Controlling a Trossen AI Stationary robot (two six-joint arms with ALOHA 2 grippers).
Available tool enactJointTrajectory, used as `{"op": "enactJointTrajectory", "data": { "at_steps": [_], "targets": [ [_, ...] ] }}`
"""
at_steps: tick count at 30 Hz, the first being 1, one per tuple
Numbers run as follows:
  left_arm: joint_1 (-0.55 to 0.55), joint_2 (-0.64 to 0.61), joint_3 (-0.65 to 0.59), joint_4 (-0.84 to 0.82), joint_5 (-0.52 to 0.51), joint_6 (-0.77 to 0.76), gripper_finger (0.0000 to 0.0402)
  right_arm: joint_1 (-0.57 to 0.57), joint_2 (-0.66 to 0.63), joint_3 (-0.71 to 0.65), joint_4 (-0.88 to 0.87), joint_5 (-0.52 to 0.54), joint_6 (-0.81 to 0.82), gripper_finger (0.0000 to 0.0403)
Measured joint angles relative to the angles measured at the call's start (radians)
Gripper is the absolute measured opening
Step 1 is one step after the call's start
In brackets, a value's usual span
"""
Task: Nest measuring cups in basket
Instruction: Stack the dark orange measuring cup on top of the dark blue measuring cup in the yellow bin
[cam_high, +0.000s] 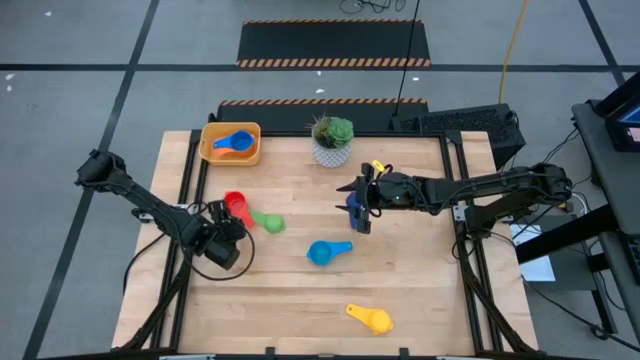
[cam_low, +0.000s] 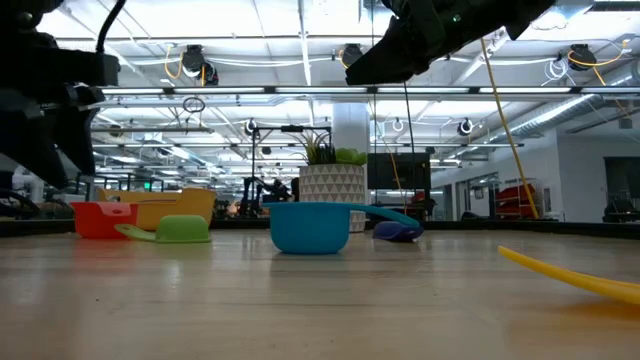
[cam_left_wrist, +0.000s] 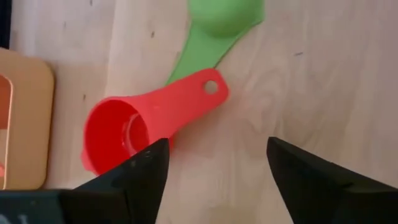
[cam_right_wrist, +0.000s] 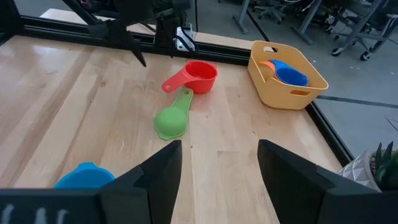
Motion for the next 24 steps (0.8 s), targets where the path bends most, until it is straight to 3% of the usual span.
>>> {"op": "enactJointTrajectory", "data": {
  "at_steps": [24],
  "targets": [
    [0.236, 0.046, -0.079, 0.158, 0.048, 0.101, 0.0141, 0.002, 0.000, 0.000, 0.000, 0.000, -0.001, 0.0203]
  ]
}}
